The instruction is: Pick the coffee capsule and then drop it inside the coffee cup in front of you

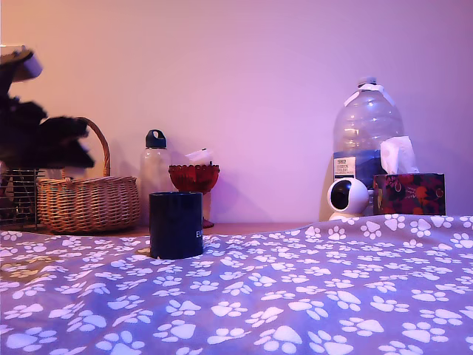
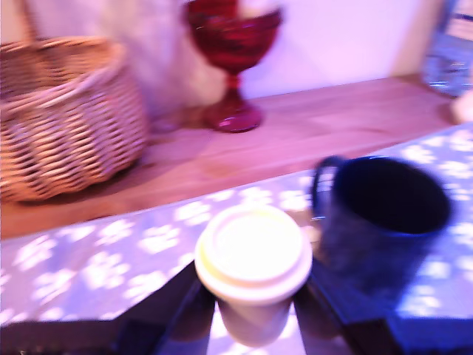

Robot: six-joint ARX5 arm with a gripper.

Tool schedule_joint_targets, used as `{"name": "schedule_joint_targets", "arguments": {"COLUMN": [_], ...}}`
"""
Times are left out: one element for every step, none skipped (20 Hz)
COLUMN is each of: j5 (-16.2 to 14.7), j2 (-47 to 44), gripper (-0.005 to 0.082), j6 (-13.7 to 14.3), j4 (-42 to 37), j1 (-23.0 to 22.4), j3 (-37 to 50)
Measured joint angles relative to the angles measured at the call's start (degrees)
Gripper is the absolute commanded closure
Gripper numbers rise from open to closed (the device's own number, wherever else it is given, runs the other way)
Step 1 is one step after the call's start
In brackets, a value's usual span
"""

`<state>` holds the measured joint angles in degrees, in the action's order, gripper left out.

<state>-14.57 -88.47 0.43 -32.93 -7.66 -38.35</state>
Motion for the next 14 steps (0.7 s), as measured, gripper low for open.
{"name": "schedule_joint_targets", "arguments": {"j5": [0.0, 0.0, -0.1, -0.3, -0.4, -0.4, -0.5, -0.5, -0.5, -0.6, -0.6, -0.6, -0.6, -0.6], "j2": [0.9, 1.8, 2.7, 3.6, 4.1, 4.4, 4.4, 4.4, 4.4, 4.4, 4.4, 4.4, 4.4, 4.4], "gripper": [0.0572, 0.0572, 0.0572, 0.0572, 0.0572, 0.0572, 0.0572, 0.0572, 0.0572, 0.0572, 0.0572, 0.0572, 0.0572, 0.0572], "j6": [0.0, 0.0, 0.0, 0.0, 0.0, 0.0, 0.0, 0.0, 0.0, 0.0, 0.0, 0.0, 0.0, 0.0], "j4": [0.4, 0.7, 0.8, 0.8, 0.8, 0.8, 0.8, 0.9, 0.9, 0.9, 0.9, 0.8, 0.8, 0.8], "j1": [-0.9, -1.7, -2.5, -3.3, -4.2, -5.0, -5.8, -6.6, -7.4, -8.3, -9.1, -9.6, -10.1, -10.6], "j3": [0.0, 0.0, 0.0, 0.0, 0.0, 0.0, 0.0, 0.0, 0.0, 0.0, 0.0, 0.0, 0.0, 0.0]}}
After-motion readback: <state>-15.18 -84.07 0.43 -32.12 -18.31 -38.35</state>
